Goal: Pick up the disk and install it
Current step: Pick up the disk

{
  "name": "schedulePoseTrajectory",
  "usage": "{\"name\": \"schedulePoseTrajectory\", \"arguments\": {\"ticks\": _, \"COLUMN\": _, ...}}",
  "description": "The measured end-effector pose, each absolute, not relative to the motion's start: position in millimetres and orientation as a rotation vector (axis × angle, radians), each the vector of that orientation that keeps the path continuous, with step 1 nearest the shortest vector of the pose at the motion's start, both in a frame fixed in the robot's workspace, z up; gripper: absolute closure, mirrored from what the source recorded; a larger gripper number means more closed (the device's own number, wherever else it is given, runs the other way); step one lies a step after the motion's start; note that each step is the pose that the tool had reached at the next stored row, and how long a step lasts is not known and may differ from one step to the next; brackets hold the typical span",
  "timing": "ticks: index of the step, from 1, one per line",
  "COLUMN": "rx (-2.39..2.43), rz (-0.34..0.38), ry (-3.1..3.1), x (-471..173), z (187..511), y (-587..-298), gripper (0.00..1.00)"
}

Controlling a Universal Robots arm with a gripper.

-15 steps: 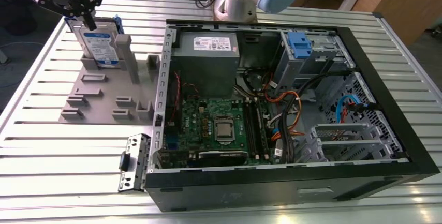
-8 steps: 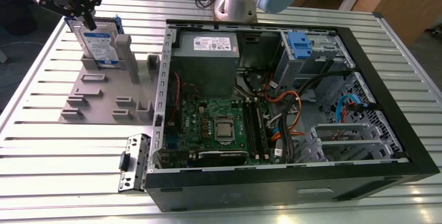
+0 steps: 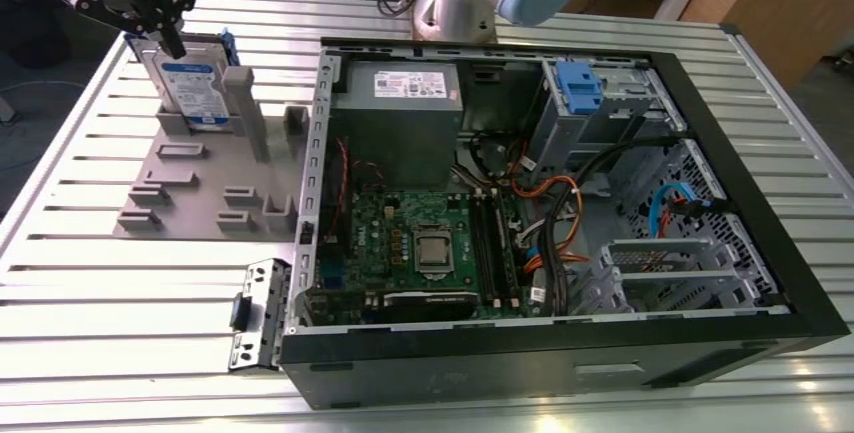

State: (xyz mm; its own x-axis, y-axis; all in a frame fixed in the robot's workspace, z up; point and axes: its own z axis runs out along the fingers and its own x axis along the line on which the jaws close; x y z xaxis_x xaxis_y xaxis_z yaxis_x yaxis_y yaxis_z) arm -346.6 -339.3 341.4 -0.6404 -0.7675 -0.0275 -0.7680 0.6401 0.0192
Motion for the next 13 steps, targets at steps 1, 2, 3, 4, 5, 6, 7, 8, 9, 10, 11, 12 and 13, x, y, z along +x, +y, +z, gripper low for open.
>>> {"name": "schedulePoseTrajectory", "arguments": {"ticks": 1, "rx": -1.326, "rz": 0.045, "ry": 2.829, "x": -346.7, "z": 341.4, "y": -339.3, "gripper": 0.9}}
{"name": "schedulePoseTrajectory", "arguments": {"ticks": 2, "rx": -1.328, "rz": 0.045, "ry": 2.828, "x": -346.7, "z": 341.4, "y": -339.3, "gripper": 0.9}}
{"name": "schedulePoseTrajectory", "arguments": {"ticks": 3, "rx": -1.332, "rz": 0.045, "ry": 2.827, "x": -346.7, "z": 341.4, "y": -339.3, "gripper": 0.9}}
{"name": "schedulePoseTrajectory", "arguments": {"ticks": 4, "rx": -1.337, "rz": 0.045, "ry": 2.825, "x": -346.7, "z": 341.4, "y": -339.4, "gripper": 0.9}}
{"name": "schedulePoseTrajectory", "arguments": {"ticks": 5, "rx": -1.342, "rz": 0.045, "ry": 2.822, "x": -346.7, "z": 341.4, "y": -339.3, "gripper": 0.9}}
{"name": "schedulePoseTrajectory", "arguments": {"ticks": 6, "rx": -1.347, "rz": 0.045, "ry": 2.82, "x": -346.7, "z": 341.4, "y": -339.3, "gripper": 0.9}}
{"name": "schedulePoseTrajectory", "arguments": {"ticks": 7, "rx": -1.351, "rz": 0.045, "ry": 2.818, "x": -346.7, "z": 341.4, "y": -339.3, "gripper": 0.9}}
{"name": "schedulePoseTrajectory", "arguments": {"ticks": 8, "rx": -1.356, "rz": 0.045, "ry": 2.815, "x": -346.7, "z": 341.4, "y": -339.3, "gripper": 0.9}}
{"name": "schedulePoseTrajectory", "arguments": {"ticks": 9, "rx": -1.361, "rz": 0.045, "ry": 2.813, "x": -346.7, "z": 341.4, "y": -339.3, "gripper": 0.9}}
{"name": "schedulePoseTrajectory", "arguments": {"ticks": 10, "rx": -1.365, "rz": 0.045, "ry": 2.811, "x": -346.7, "z": 341.4, "y": -339.3, "gripper": 0.9}}
{"name": "schedulePoseTrajectory", "arguments": {"ticks": 11, "rx": -1.368, "rz": 0.045, "ry": 2.81, "x": -346.7, "z": 341.4, "y": -339.3, "gripper": 0.9}}
{"name": "schedulePoseTrajectory", "arguments": {"ticks": 12, "rx": -1.371, "rz": 0.045, "ry": 2.808, "x": -346.7, "z": 341.4, "y": -339.3, "gripper": 0.9}}
{"name": "schedulePoseTrajectory", "arguments": {"ticks": 13, "rx": -1.374, "rz": 0.045, "ry": 2.807, "x": -346.7, "z": 341.4, "y": -339.3, "gripper": 0.9}}
